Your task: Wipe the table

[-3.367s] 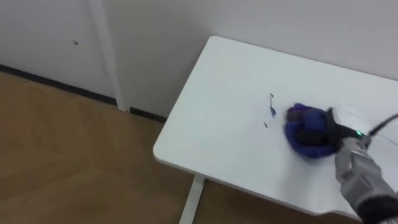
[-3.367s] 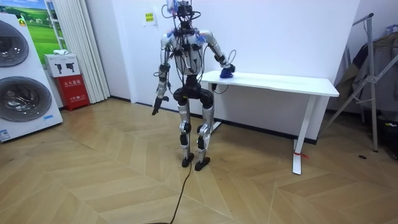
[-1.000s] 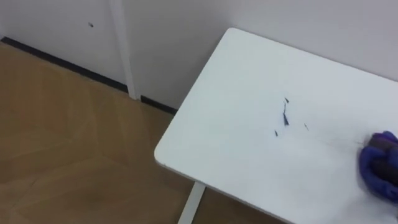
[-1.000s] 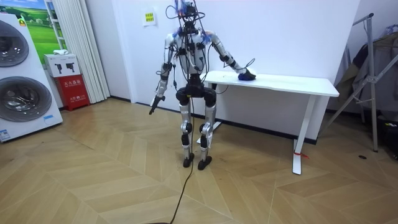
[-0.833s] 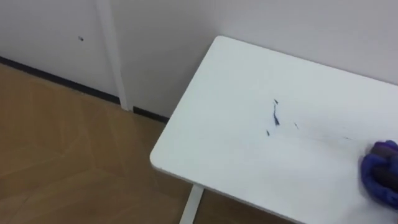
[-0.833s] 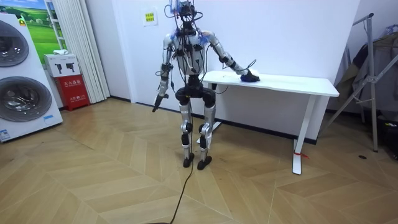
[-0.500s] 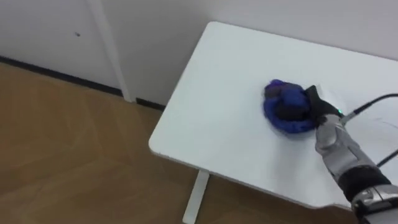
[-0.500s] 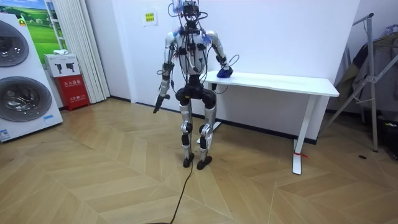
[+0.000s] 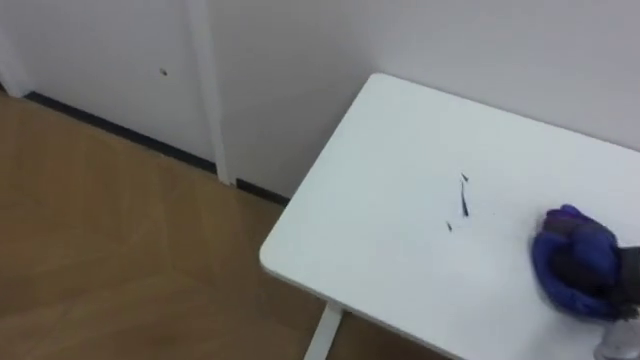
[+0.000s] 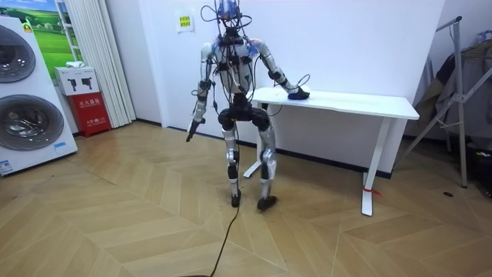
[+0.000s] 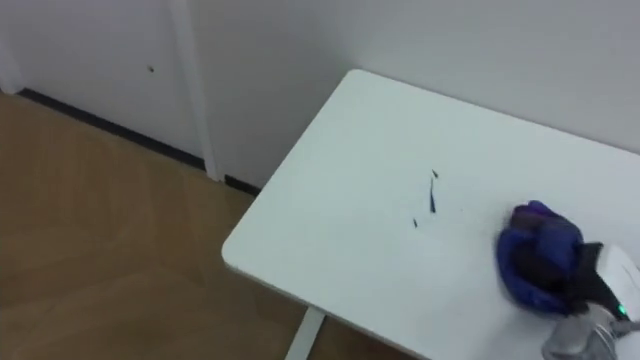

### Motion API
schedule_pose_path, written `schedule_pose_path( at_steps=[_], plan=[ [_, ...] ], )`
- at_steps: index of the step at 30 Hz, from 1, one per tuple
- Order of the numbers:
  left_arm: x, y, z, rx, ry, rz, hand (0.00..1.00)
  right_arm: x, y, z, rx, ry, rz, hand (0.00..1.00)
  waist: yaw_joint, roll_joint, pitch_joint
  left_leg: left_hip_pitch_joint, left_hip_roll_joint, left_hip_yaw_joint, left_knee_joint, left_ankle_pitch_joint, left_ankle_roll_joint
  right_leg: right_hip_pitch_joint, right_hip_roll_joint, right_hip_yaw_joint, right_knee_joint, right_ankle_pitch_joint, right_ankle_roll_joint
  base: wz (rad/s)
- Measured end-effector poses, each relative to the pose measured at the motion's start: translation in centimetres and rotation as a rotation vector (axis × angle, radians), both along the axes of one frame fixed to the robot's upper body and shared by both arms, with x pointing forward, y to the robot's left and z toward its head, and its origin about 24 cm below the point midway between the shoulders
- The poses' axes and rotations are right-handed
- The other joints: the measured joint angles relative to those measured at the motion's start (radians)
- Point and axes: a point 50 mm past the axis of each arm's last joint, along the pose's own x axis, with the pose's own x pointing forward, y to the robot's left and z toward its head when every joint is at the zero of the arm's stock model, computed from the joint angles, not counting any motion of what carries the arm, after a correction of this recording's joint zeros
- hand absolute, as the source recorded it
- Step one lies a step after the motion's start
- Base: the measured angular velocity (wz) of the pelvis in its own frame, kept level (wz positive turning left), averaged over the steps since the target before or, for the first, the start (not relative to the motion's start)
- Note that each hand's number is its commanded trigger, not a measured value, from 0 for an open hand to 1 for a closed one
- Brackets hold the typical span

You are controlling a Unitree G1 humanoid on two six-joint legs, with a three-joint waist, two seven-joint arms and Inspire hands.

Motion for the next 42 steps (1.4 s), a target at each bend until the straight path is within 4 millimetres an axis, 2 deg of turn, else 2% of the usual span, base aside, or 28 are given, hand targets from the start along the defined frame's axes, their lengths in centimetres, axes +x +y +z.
schedule_pose_path(
  at_steps=[1,2,4,5,7,8,10,11,12,13,14,16,17,18,19,20,21,23,24,25,26,28,30,32,34,36,39,42],
  plan=[
    [1.4,0.3,0.2,0.016,-0.033,-0.027,0.0,1.7,1.0,0.4,0.005,-0.013,0.031,1.0,0.032,-0.001,0.0012,-0.045,0.043,0.012,0.06,-0.016,-0.02,-0.01,-0.027,0.011,-0.039,0.006,0.01,-0.98],
    [2.1,0.5,0.3,0.022,-0.045,-0.041,0.0,2.5,1.5,0.7,0.006,-0.019,0.049,1.0,0.05,-0.002,0.0014,-0.069,0.067,0.02,0.087,-0.023,-0.03,-0.013,-0.034,0.021,-0.066,0.013,0.019,-0.82],
    [4.6,1.2,0.8,0.041,-0.074,-0.092,0.0,6.6,3.9,2.6,0.006,-0.047,0.164,1.0,0.076,-0.028,0.0038,-0.178,0.152,0.008,0.192,-0.033,-0.071,-0.021,-0.05,0.044,-0.177,0.053,0.04,-0.44],
    [5.2,1.4,1.0,0.047,-0.083,-0.109,0.0,7.5,4.5,3.1,0.008,-0.055,0.2,1.0,0.081,-0.036,0.0076,-0.198,0.17,0.0,0.21,-0.03,-0.083,-0.019,-0.049,0.047,-0.209,0.067,0.041,-0.07],
    [6.7,1.7,1.5,0.051,-0.115,-0.147,0.0,9.7,5.8,4.5,0.025,-0.077,0.283,1.0,0.094,-0.059,0.019,-0.259,0.238,-0.053,0.245,-0.004,-0.145,-0.002,-0.03,0.039,-0.302,0.131,0.039,0.19],
    [6.8,1.8,1.6,0.05,-0.117,-0.146,0.0,9.8,5.9,4.6,0.027,-0.082,0.296,1.0,0.096,-0.062,0.0209,-0.267,0.252,-0.07,0.245,0.006,-0.162,0.005,-0.017,0.038,-0.317,0.145,0.04,0.38],
    [4.8,2.8,1.7,0.056,-0.082,-0.097,0.0,9.5,5.9,4.4,0.022,-0.071,0.327,1.0,0.093,-0.069,0.0207,-0.278,0.318,-0.148,0.227,0.056,-0.247,0.015,0.051,0.005,-0.334,0.163,0.043,0.46],
    [4.0,3.2,1.7,0.061,-0.07,-0.081,0.0,9.3,5.7,4.2,0.014,-0.065,0.33,1.0,0.088,-0.074,0.0202,-0.279,0.33,-0.163,0.219,0.07,-0.267,0.012,0.062,-0.014,-0.32,0.136,0.069,0.44],
    [2.5,3.2,1.5,0.058,-0.039,-0.051,0.0,8.3,4.8,3.9,0.005,-0.063,0.314,1.0,0.083,-0.063,0.0119,-0.275,0.359,-0.196,0.187,0.104,-0.296,0.001,0.085,-0.05,-0.244,0.052,0.109,0.53],
    [0.5,2.9,1.2,0.042,0.003,-0.014,0.0,7.0,3.5,3.5,-0.008,-0.058,0.292,1.0,0.059,-0.06,0.0044,-0.272,0.365,-0.235,0.137,0.148,-0.248,-0.006,0.102,-0.077,-0.202,-0.001,0.073,0.57],
    [-0.5,2.7,1.0,0.031,0.024,0.004,0.0,6.2,2.8,3.3,-0.017,-0.05,0.272,1.0,0.049,-0.06,0.0027,-0.268,0.356,-0.236,0.126,0.164,-0.225,-0.002,0.11,-0.093,-0.199,-0.016,0.047,0.67],
    [-3.3,2.0,0.7,0.004,0.099,0.038,0.0,3.9,0.0,3.1,-0.05,-0.016,0.196,1.0,-0.006,-0.06,0.011,-0.256,0.266,-0.228,0.152,0.149,-0.195,0.046,0.135,-0.139,-0.243,-0.027,0.014,0.73],
    [-3.6,1.8,0.6,0.0,0.105,0.043,0.0,3.7,-0.4,3.2,-0.054,-0.011,0.185,1.0,-0.018,-0.058,0.0149,-0.253,0.242,-0.224,0.164,0.14,-0.189,0.056,0.136,-0.149,-0.253,-0.029,0.003,0.53],
    [-3.9,1.4,0.5,-0.011,0.111,0.047,0.0,3.7,-1.1,3.6,-0.064,-0.005,0.18,1.0,-0.025,-0.046,0.025,-0.238,0.19,-0.221,0.185,0.112,-0.18,0.063,0.142,-0.147,-0.259,-0.031,-0.027,0.05],
    [-3.9,1.0,0.3,-0.026,0.107,0.055,0.0,3.8,-1.6,4.1,-0.075,-0.005,0.186,1.0,-0.019,-0.031,0.0282,-0.221,0.145,-0.202,0.193,0.075,-0.162,0.061,0.153,-0.135,-0.273,-0.028,-0.066,-0.17],
    [-3.9,0.9,0.2,-0.03,0.103,0.056,0.0,4.2,-1.5,4.4,-0.081,-0.01,0.201,1.0,-0.009,-0.025,0.0252,-0.209,0.123,-0.182,0.189,0.062,-0.149,0.056,0.155,-0.125,-0.277,-0.026,-0.07,-0.47],
    [-3.6,0.6,0.1,-0.037,0.094,0.059,0.0,5.4,-0.9,5.2,-0.107,-0.021,0.251,1.0,-0.005,-0.011,0.0285,-0.183,0.079,-0.161,0.157,0.046,-0.123,0.045,0.156,-0.1,-0.277,-0.024,-0.073,-0.72],
    [-3.3,0.1,-0.1,-0.046,0.075,0.084,0.0,7.0,0.2,6.2,-0.165,-0.014,0.322,1.0,0.026,0.005,0.0241,-0.132,0.045,-0.146,0.073,0.044,-0.117,0.02,0.161,-0.032,-0.27,-0.02,-0.08,-0.91],
    [-3.1,-0.1,-0.3,-0.053,0.069,0.089,0.0,8.1,1.3,6.6,-0.191,-0.006,0.375,1.0,0.051,0.014,0.0236,-0.099,0.03,-0.146,0.02,0.055,-0.123,0.002,0.174,0.02,-0.269,-0.013,-0.093,-1.01],
    [-2.7,-0.5,-0.4,-0.061,0.057,0.089,0.0,9.1,2.4,7.1,-0.217,-0.001,0.436,1.0,0.069,0.018,0.0202,-0.08,0.019,-0.146,-0.017,0.071,-0.119,-0.017,0.182,0.058,-0.276,-0.004,-0.121,-0.9],
    [-2.6,-0.7,-0.5,-0.065,0.052,0.09,0.0,9.8,3.2,7.3,-0.227,-0.002,0.471,1.0,0.069,0.019,0.0183,-0.075,0.015,-0.147,-0.034,0.078,-0.117,-0.022,0.186,0.07,-0.284,0.001,-0.13,-0.58],
    [-1.3,-1.1,-0.6,-0.072,0.033,0.077,0.0,11.1,5.1,7.9,-0.228,-0.013,0.542,1.0,0.067,0.014,0.0127,-0.067,-0.006,-0.155,-0.082,0.099,-0.114,-0.034,0.189,0.102,-0.306,0.022,-0.123,-0.06],
    [-0.3,-0.9,-0.4,-0.064,0.012,0.07,0.0,11.2,5.1,7.8,-0.211,-0.018,0.532,1.0,0.063,-0.013,0.0159,-0.075,-0.019,-0.189,-0.095,0.102,-0.11,-0.035,0.185,0.109,-0.306,0.035,-0.1,0.43],
    [-0.2,-0.7,-0.3,-0.051,0.014,0.073,0.0,10.6,4.3,7.1,-0.176,0.0,0.483,1.0,0.058,-0.039,0.0138,-0.074,-0.021,-0.219,-0.098,0.102,-0.11,-0.025,0.182,0.087,-0.311,0.063,-0.05,0.52],
    [-1.0,-0.7,-0.3,-0.048,0.045,0.085,0.0,9.4,3.1,6.1,-0.16,0.024,0.42,1.0,0.046,-0.055,0.011,-0.075,-0.022,-0.26,-0.099,0.102,-0.11,0.017,0.181,0.024,-0.348,0.09,0.003,0.52],
    [-1.9,-0.6,-0.3,-0.049,0.069,0.094,0.0,8.0,1.9,5.2,-0.145,0.029,0.354,1.0,0.039,-0.055,0.0122,-0.074,-0.026,-0.279,-0.098,0.102,-0.11,0.046,0.181,-0.01,-0.375,0.099,0.017,0.4],
    [-3.2,0.1,0.0,-0.031,0.079,0.157,0.0,5.1,0.0,3.9,-0.109,-0.009,0.232,1.0,0.032,-0.05,0.0115,-0.065,-0.035,-0.289,-0.098,0.102,-0.11,0.078,0.179,-0.021,-0.4,0.1,0.02,0.21],
    [-4.6,0.8,0.4,-0.006,0.092,0.196,0.0,2.7,-1.5,3.1,-0.115,-0.019,0.132,1.0,-0.005,-0.037,0.0099,-0.054,-0.041,-0.295,-0.098,0.102,-0.109,0.115,0.179,-0.048,-0.429,0.105,0.03,0.16]
  ],
)
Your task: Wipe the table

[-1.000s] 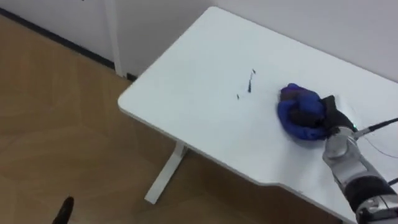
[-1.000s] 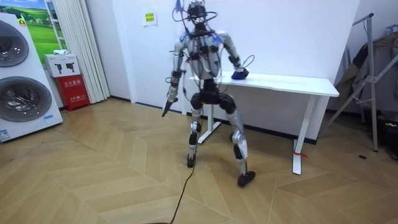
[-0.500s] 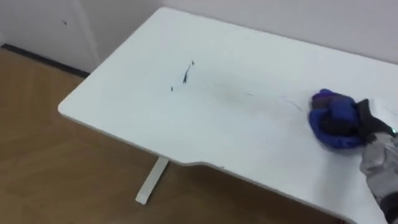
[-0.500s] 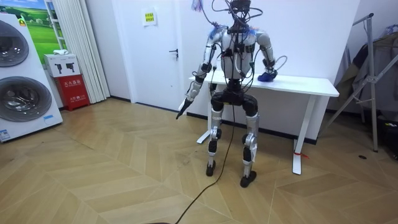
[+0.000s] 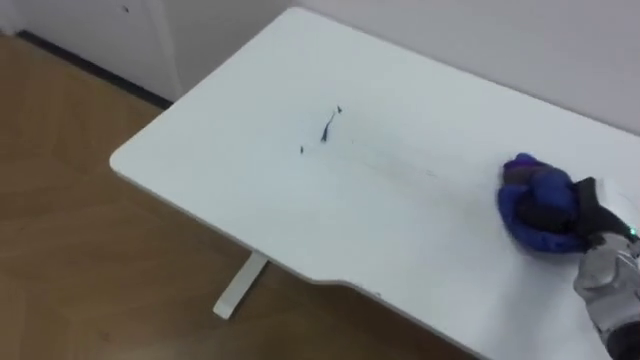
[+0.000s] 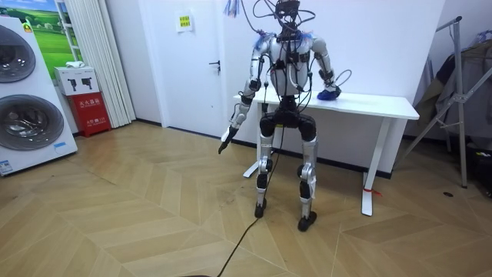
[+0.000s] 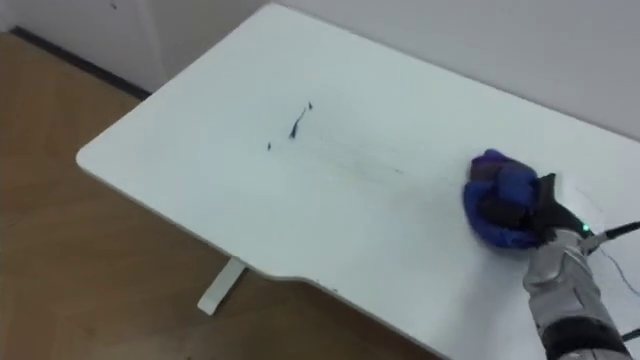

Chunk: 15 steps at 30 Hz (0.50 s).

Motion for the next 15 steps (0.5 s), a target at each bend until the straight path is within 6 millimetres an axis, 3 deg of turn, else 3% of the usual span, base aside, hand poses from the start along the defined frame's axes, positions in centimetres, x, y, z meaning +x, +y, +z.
schedule_pose_path(
  at_steps=[3,5,8,9,11,12,13,15],
  plan=[
    [0.4,0.6,0.3,0.015,-0.02,-0.016,0.0,-1.4,-0.8,-0.4,0.0,0.006,-0.047,1.0,-0.026,0.011,-0.007,0.008,-0.001,-0.013,0.002,-0.001,0.002,0.021,0.0,-0.029,0.0,-0.004,0.006,0.11],
    [1.2,0.4,0.2,0.009,-0.04,-0.028,0.0,-1.0,-0.5,-0.3,-0.008,0.011,-0.031,1.0,-0.019,0.017,-0.0076,0.008,0.0,-0.008,0.002,0.0,0.001,0.019,0.0,-0.028,0.0,-0.008,0.012,-0.16],
    [2.8,-0.5,-0.2,-0.015,-0.076,-0.056,0.0,1.1,0.5,0.4,-0.028,0.041,0.012,1.0,0.008,0.027,-0.0083,0.006,0.003,0.011,-0.001,0.003,-0.002,0.005,0.001,-0.022,0.0,-0.012,0.019,-0.42],
    [3.2,-0.9,-0.4,-0.03,-0.08,-0.075,0.0,2.3,1.3,0.8,-0.043,0.06,0.048,1.0,0.033,0.032,-0.0074,0.005,0.004,0.007,-0.002,0.003,-0.003,-0.008,0.008,-0.011,0.001,-0.008,0.009,-0.66],
    [3.5,-1.3,-0.6,-0.043,-0.078,-0.099,0.0,4.6,3.5,1.5,-0.071,0.079,0.148,1.0,0.06,0.021,-0.0103,-0.001,0.006,-0.002,-0.008,0.006,-0.007,-0.036,0.023,0.022,0.003,0.0,-0.004,-0.62],
    [3.4,-1.7,-0.8,-0.061,-0.065,-0.117,0.0,6.4,5.6,2.2,-0.083,0.073,0.242,1.0,0.076,0.022,-0.0098,-0.01,0.006,-0.015,-0.009,0.007,-0.008,-0.057,0.032,0.037,0.003,0.006,-0.013,-0.33],
    [3.4,-2.0,-0.9,-0.081,-0.051,-0.128,0.0,8.2,8.0,2.9,-0.082,0.064,0.333,1.0,0.078,0.018,-0.0033,-0.015,0.008,-0.024,-0.011,0.013,-0.009,-0.061,0.039,0.04,0.0,0.008,-0.017,-0.17],
    [3.9,-2.2,-1.0,-0.101,-0.053,-0.143,0.0,9.6,9.8,3.7,-0.085,0.054,0.422,1.0,0.112,0.007,0.0029,-0.016,0.008,-0.028,-0.024,0.024,-0.008,-0.07,0.041,0.04,0.0,0.007,-0.019,0.09]
  ],
)
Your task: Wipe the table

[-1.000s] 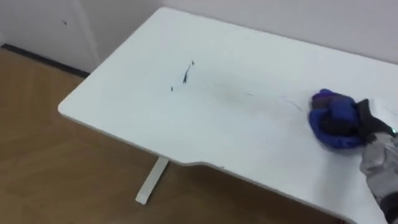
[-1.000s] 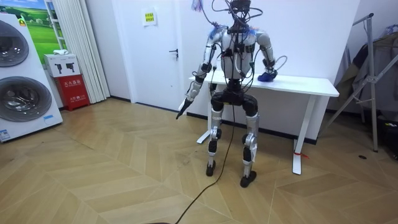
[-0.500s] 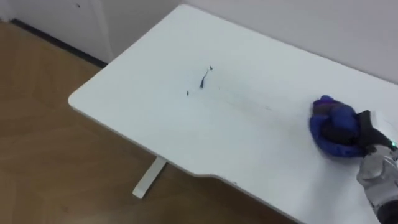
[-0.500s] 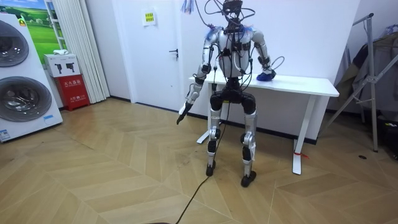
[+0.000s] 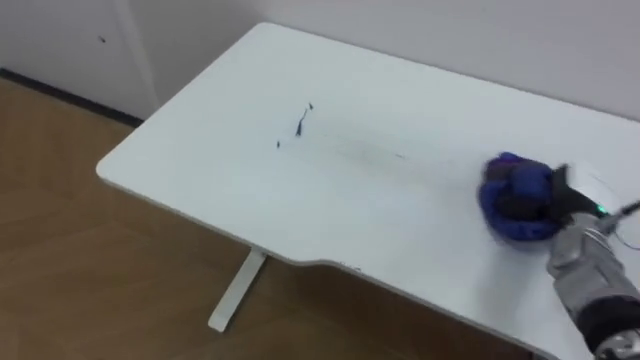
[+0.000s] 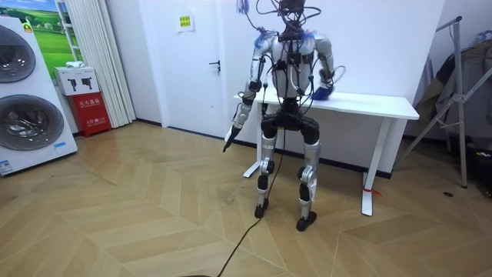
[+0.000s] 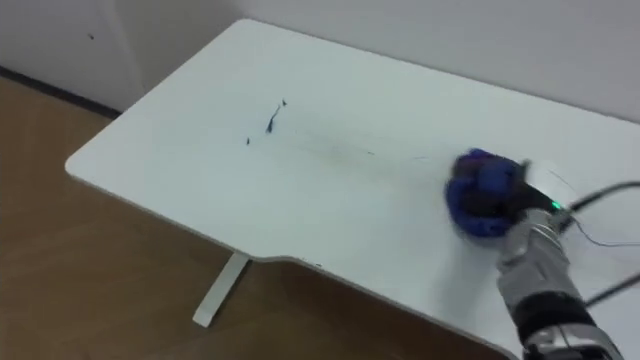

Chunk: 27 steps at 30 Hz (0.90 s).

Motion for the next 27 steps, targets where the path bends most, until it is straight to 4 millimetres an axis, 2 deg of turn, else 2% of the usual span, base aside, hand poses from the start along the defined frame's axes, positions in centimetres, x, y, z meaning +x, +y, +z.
schedule_pose_path(
  at_steps=[1,3,5,7,8,9,10,11,12,13,14,15,16,17,19,21,24,27],
  plan=[
    [0.1,0.0,0.0,-0.005,0.0,0.0,0.0,0.7,0.4,0.7,0.007,-0.022,0.022,1.0,0.034,-0.005,0.0026,-0.006,-0.001,-0.007,-0.001,0.002,0.0,-0.004,0.001,-0.003,-0.001,0.0,0.0,0.13],
    [-0.6,0.1,0.0,-0.009,0.023,0.016,0.0,1.5,0.6,1.6,0.008,-0.049,0.027,1.0,0.06,-0.007,0.0032,-0.016,-0.006,-0.024,0.003,0.005,0.001,-0.003,0.0,-0.01,-0.006,0.0,0.0,0.31],
    [-1.8,0.5,0.2,0.002,0.054,0.034,0.0,1.4,0.3,1.7,0.009,-0.055,0.025,1.0,0.055,-0.008,0.0028,-0.015,-0.01,-0.055,0.005,0.006,0.002,0.012,-0.002,-0.048,-0.015,0.0,0.001,0.51],
    [-3.2,0.8,0.3,0.012,0.087,0.048,0.0,0.1,-1.7,0.3,0.025,-0.007,-0.052,1.0,0.037,-0.007,0.0033,-0.011,-0.016,-0.091,0.0,0.006,0.003,0.037,-0.002,-0.084,-0.021,0.0,0.001,0.52],
    [-3.4,0.9,0.4,0.013,0.093,0.052,0.0,-0.5,-2.2,-0.3,0.032,0.007,-0.083,1.0,0.033,-0.007,0.0034,-0.008,-0.017,-0.095,-0.003,0.006,0.003,0.042,-0.003,-0.085,-0.022,0.0,0.001,0.31],
    [-4.3,0.9,0.4,0.013,0.112,0.062,0.0,-2.4,-3.4,-1.8,0.086,0.003,-0.148,1.0,0.018,-0.008,0.0028,0.004,-0.018,-0.097,-0.014,0.006,0.004,0.054,-0.003,-0.086,-0.027,0.0,0.001,0.16],
    [-5.2,0.9,0.5,0.014,0.129,0.072,0.0,-3.7,-4.1,-2.7,0.118,-0.02,-0.186,1.0,-0.009,-0.003,0.005,0.016,-0.021,-0.092,-0.017,0.006,0.004,0.069,-0.005,-0.088,-0.035,-0.001,0.003,0.14],
    [-5.4,0.9,0.5,0.015,0.131,0.083,0.0,-4.5,-4.6,-3.1,0.131,-0.028,-0.21,1.0,-0.027,-0.006,0.003,0.02,-0.024,-0.09,-0.018,0.006,0.004,0.075,-0.007,-0.088,-0.035,-0.003,0.006,0.29],
    [-5.6,1.1,0.6,0.021,0.125,0.106,0.0,-6.2,-5.6,-3.9,0.156,-0.043,-0.268,1.0,-0.072,-0.007,0.0012,0.022,-0.028,-0.088,-0.018,0.006,0.006,0.09,-0.01,-0.088,-0.035,-0.007,0.012,0.32],
    [-5.8,1.3,0.8,0.032,0.123,0.115,0.0,-8.0,-6.7,-4.7,0.173,-0.05,-0.33,1.0,-0.102,-0.012,-0.0044,0.03,-0.028,-0.083,-0.021,0.006,0.007,0.097,-0.011,-0.085,-0.034,-0.007,0.012,0.22],
    [-5.7,1.5,0.8,0.037,0.115,0.116,0.0,-8.7,-7.1,-5.0,0.178,-0.052,-0.358,1.0,-0.109,-0.013,-0.0051,0.038,-0.028,-0.077,-0.024,0.006,0.007,0.101,-0.011,-0.085,-0.035,-0.008,0.013,-0.11],
    [-5.6,1.7,0.9,0.048,0.099,0.117,0.0,-10.3,-8.0,-5.5,0.179,-0.052,-0.414,1.0,-0.131,-0.015,-0.0109,0.051,-0.028,-0.066,-0.031,0.005,0.01,0.106,-0.013,-0.084,-0.036,-0.01,0.017,-0.28],
    [-5.4,2.0,1.0,0.058,0.079,0.12,0.0,-12.1,-9.0,-6.0,0.166,-0.047,-0.469,1.0,-0.151,-0.016,-0.0137,0.066,-0.026,-0.054,-0.035,0.003,0.012,0.114,-0.014,-0.079,-0.036,-0.01,0.017,-0.29],
    [-5.3,2.1,1.1,0.062,0.073,0.117,0.0,-12.8,-9.5,-6.2,0.158,-0.044,-0.492,1.0,-0.161,-0.015,-0.0148,0.075,-0.025,-0.049,-0.038,0.001,0.012,0.121,-0.014,-0.078,-0.036,-0.01,0.017,-0.25],
    [-5.0,2.3,1.3,0.087,0.058,0.109,0.0,-16.1,-11.2,-6.8,0.132,-0.018,-0.574,1.0,-0.2,-0.01,-0.0237,0.096,-0.023,-0.034,-0.041,-0.009,0.013,0.143,-0.014,-0.081,-0.037,-0.01,0.018,-0.21],
    [-4.6,2.3,1.3,0.089,0.043,0.097,0.0,-17.8,-12.3,-6.8,0.116,-0.003,-0.617,1.0,-0.214,-0.005,-0.0292,0.108,-0.019,-0.02,-0.032,-0.016,0.012,0.152,-0.014,-0.081,-0.036,-0.012,0.02,-0.25],
    [-3.8,1.8,1.1,0.077,0.023,0.06,0.0,-18.0,-12.8,-6.5,0.1,-0.005,-0.627,1.0,-0.218,0.001,-0.0308,0.11,-0.015,0.006,-0.021,-0.019,0.011,0.15,-0.014,-0.066,-0.035,-0.013,0.021,-0.28],
    [-3.3,1.0,0.7,0.053,0.026,0.029,0.0,-16.3,-12.3,-6.1,0.1,-0.002,-0.643,1.0,-0.2,0.015,-0.0274,0.119,-0.013,0.014,-0.017,-0.021,0.006,0.147,-0.011,-0.047,-0.031,-0.01,0.017,-0.29]
  ],
)
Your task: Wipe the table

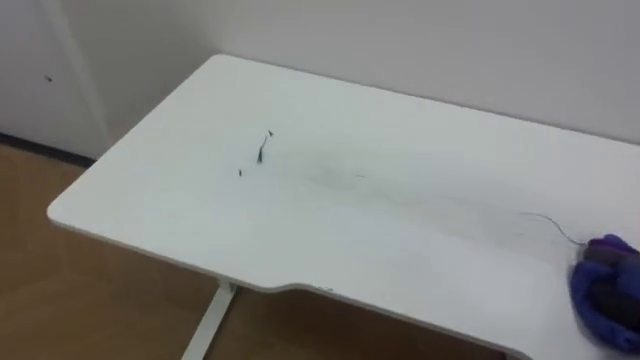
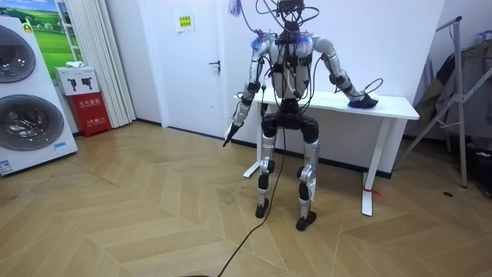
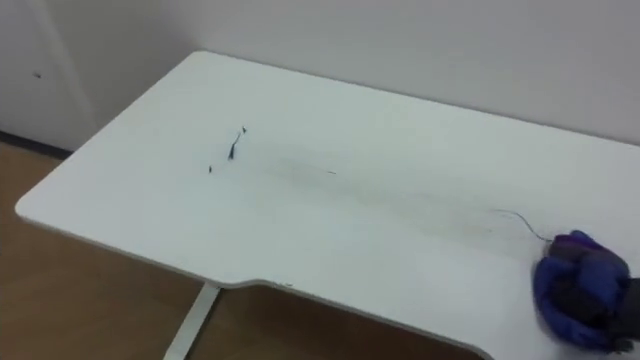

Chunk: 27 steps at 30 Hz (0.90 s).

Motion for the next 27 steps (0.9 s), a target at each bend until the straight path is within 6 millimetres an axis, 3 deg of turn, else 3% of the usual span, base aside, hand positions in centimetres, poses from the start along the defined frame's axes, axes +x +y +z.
schedule_pose_path(
  at_steps=[1,2,4,5,7,8,9,10,13,14,15,17,18,19,21,23,24,26,27],
  plan=[
    [0.0,-0.4,-0.2,-0.011,0.012,-0.003,0.0,1.2,0.5,0.2,-0.006,0.014,0.011,1.0,0.029,0.008,0.001,0.004,0.0,-0.001,-0.002,-0.001,0.001,-0.014,0.008,0.029,0.002,0.006,-0.008,-0.54],
    [-0.1,-0.6,-0.3,-0.017,0.019,-0.005,0.0,2.2,1.0,0.4,-0.005,0.018,0.032,1.0,0.044,0.002,0.0074,0.003,0.003,-0.001,-0.002,-0.001,0.002,-0.023,0.014,0.04,0.003,0.011,-0.014,-0.79],
    [-0.3,-0.9,-0.4,-0.031,0.037,-0.001,0.0,6.9,4.7,1.2,-0.009,0.034,0.217,1.0,0.091,0.008,0.0068,-0.015,0.006,-0.03,-0.003,0.001,-0.002,-0.071,0.033,0.047,0.014,0.024,-0.032,-0.65],
    [-0.3,-1.0,-0.5,-0.035,0.038,0.001,0.0,8.3,6.0,1.6,-0.018,0.032,0.292,1.0,0.103,0.008,0.0088,-0.019,0.006,-0.038,-0.005,0.003,-0.003,-0.079,0.037,0.047,0.014,0.025,-0.038,-0.26],
    [0.2,-1.3,-0.6,-0.058,0.036,-0.005,0.0,13.2,11.1,4.1,-0.054,-0.018,0.544,1.0,0.14,0.005,0.0146,-0.048,0.007,-0.077,-0.006,0.017,-0.01,-0.102,0.048,0.043,0.018,0.02,-0.049,0.22],
    [0.5,-1.4,-0.7,-0.063,0.033,-0.009,0.0,14.3,12.0,4.9,-0.072,-0.033,0.593,1.0,0.152,-0.001,0.0175,-0.051,0.006,-0.087,-0.008,0.021,-0.012,-0.103,0.048,0.037,0.018,0.018,-0.051,0.4],
    [0.6,-1.5,-0.7,-0.07,0.033,-0.014,0.0,16.1,13.4,6.5,-0.098,-0.064,0.663,1.0,0.189,0.001,0.0278,-0.053,0.006,-0.098,-0.014,0.025,-0.014,-0.107,0.049,0.026,0.016,0.014,-0.051,0.43],
    [0.4,-1.5,-0.7,-0.079,0.043,-0.009,0.0,17.4,14.2,7.9,-0.124,-0.099,0.708,1.0,0.22,-0.001,0.0317,-0.057,0.003,-0.115,-0.015,0.03,-0.01,-0.106,0.048,0.014,0.013,0.01,-0.05,0.41],
    [-1.6,-1.2,-0.5,-0.074,0.107,0.017,0.0,18.3,14.7,9.1,-0.131,-0.138,0.731,1.0,0.247,-0.016,0.0319,-0.051,-0.017,-0.17,-0.031,0.041,-0.003,-0.073,0.039,-0.004,-0.003,-0.005,-0.038,0.64],
    [-2.1,-1.3,-0.5,-0.075,0.123,0.022,0.0,18.2,14.7,8.9,-0.13,-0.13,0.73,1.0,0.246,-0.024,0.0306,-0.048,-0.02,-0.176,-0.031,0.04,-0.002,-0.064,0.035,-0.018,-0.003,-0.007,-0.035,0.63],
    [-2.6,-1.3,-0.5,-0.078,0.141,0.031,0.0,17.2,13.9,7.5,-0.12,-0.081,0.712,1.0,0.24,-0.021,0.0324,-0.048,-0.025,-0.174,-0.03,0.039,0.0,-0.052,0.029,-0.039,0.002,-0.01,-0.03,0.61],
    [-2.6,-1.3,-0.5,-0.079,0.142,0.03,0.0,14.5,11.9,4.5,-0.091,0.023,0.648,1.0,0.231,-0.022,0.0318,-0.046,-0.028,-0.149,-0.027,0.041,0.005,-0.042,0.016,-0.04,0.026,-0.013,-0.025,0.6],
    [-2.7,-1.3,-0.5,-0.081,0.143,0.031,0.0,12.0,10.5,2.3,-0.015,0.043,0.563,1.0,0.205,-0.023,0.0314,-0.045,-0.034,-0.131,-0.026,0.042,0.015,-0.042,0.0,-0.038,0.056,-0.019,-0.015,0.45],
    [-3.1,-1.5,-0.6,-0.087,0.158,0.036,0.0,10.3,9.4,1.4,0.033,-0.021,0.492,1.0,0.168,-0.013,0.0325,-0.038,-0.043,-0.108,-0.026,0.042,0.023,-0.043,-0.017,-0.031,0.077,-0.025,-0.006,0.3],
    [-3.5,-1.2,-0.4,-0.081,0.157,0.053,0.0,8.1,8.0,0.5,0.045,-0.063,0.405,1.0,0.128,-0.004,0.0319,-0.018,-0.049,-0.051,-0.016,0.034,0.038,-0.042,-0.04,-0.027,0.11,-0.029,0.0,-0.23],
    [-3.0,-0.3,-0.2,-0.057,0.136,0.05,0.0,5.6,6.1,-0.1,0.027,-0.065,0.318,1.0,0.087,-0.002,0.0273,-0.01,-0.046,-0.012,0.003,0.018,0.055,-0.042,-0.058,-0.029,0.138,-0.035,0.007,-0.28],
    [-2.3,0.4,0.0,-0.038,0.103,0.049,0.0,3.9,4.6,-0.3,0.018,-0.061,0.245,1.0,0.062,0.002,0.0247,-0.013,-0.041,0.005,0.022,-0.009,0.064,-0.046,-0.061,-0.031,0.156,-0.035,0.008,-0.27],
    [-1.3,1.5,0.4,-0.003,0.056,0.025,0.0,1.7,2.8,-0.6,0.013,-0.044,0.156,1.0,0.046,0.003,0.0196,-0.019,-0.028,0.042,0.046,-0.035,0.074,-0.058,-0.075,-0.02,0.179,-0.032,0.009,-0.54],
    [-1.0,2.2,0.8,0.02,0.03,0.027,0.0,0.0,2.0,-0.9,0.008,-0.02,0.114,1.0,0.047,0.01,0.0055,-0.027,-0.008,0.071,0.078,-0.056,0.077,-0.07,-0.081,-0.022,0.216,-0.03,0.009,-0.55]
  ],
)
